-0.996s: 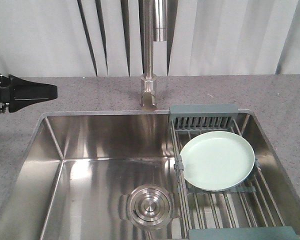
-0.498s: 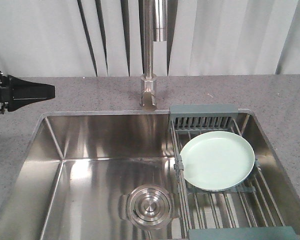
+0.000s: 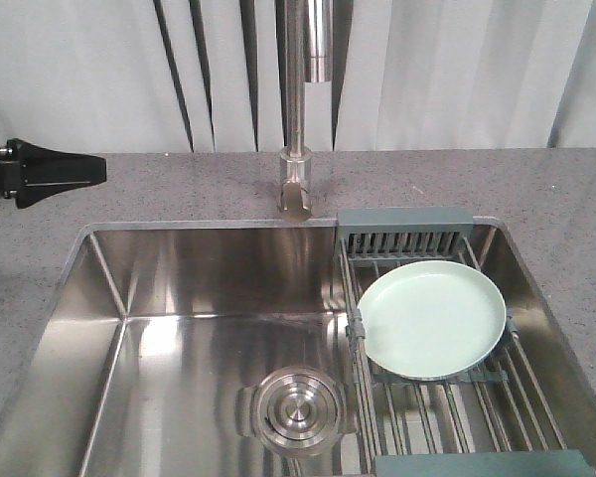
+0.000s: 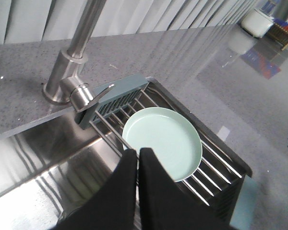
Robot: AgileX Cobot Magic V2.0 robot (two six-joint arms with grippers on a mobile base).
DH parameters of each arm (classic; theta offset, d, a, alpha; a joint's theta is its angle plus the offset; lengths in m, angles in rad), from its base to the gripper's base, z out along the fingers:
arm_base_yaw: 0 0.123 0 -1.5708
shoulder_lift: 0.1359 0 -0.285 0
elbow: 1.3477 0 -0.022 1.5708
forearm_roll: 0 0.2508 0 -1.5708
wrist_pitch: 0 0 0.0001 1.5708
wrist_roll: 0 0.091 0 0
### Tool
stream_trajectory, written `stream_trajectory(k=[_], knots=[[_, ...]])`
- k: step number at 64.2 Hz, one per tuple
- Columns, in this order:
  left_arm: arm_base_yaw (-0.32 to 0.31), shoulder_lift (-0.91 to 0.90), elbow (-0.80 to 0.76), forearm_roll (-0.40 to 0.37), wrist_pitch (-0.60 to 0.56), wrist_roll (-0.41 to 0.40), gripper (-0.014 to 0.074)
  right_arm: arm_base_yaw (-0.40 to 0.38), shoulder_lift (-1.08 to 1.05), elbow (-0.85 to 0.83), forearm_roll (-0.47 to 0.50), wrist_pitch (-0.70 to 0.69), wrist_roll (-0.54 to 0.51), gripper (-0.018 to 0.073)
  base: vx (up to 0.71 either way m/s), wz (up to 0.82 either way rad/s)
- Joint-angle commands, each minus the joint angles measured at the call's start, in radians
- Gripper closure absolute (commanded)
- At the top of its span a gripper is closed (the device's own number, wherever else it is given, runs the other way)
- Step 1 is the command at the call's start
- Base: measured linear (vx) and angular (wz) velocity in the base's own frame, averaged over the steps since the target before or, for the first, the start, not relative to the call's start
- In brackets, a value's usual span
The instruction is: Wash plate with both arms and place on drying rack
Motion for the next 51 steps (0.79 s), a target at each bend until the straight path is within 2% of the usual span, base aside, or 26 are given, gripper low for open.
stream_trajectory(k=[1,10,20,34,51], knots=[[-0.064,-0.013,-0.071,-0.054,0.055,-0.003,0.0603,-0.003,0.007,-0.028,-0.014,-0.076,-0.008,0.0316,0.0,0.0],[-0.198,0.059,-0.164,-0.011,0.053,-0.003,0.0603,-0.003,0.007,-0.028,-0.014,-0.076,-0.008,0.0316,0.0,0.0],[-0.297,0.186,-0.286,-0.011,0.05,-0.004,0.0603,-0.003,0.007,-0.028,-0.014,-0.076,-0.008,0.0316,0.0,0.0],[-0.386,0.378,-0.472,-0.007,0.054,-0.038,0.0603,-0.003,0.007,-0.028,-0.014,-0.077,-0.008,0.0316,0.0,0.0],[-0.45,0.607,-0.707,0.095,0.054,-0.167,0.0603,-0.003,0.007,-0.028,-0.014,-0.077,-0.008,0.0316,0.0,0.0]])
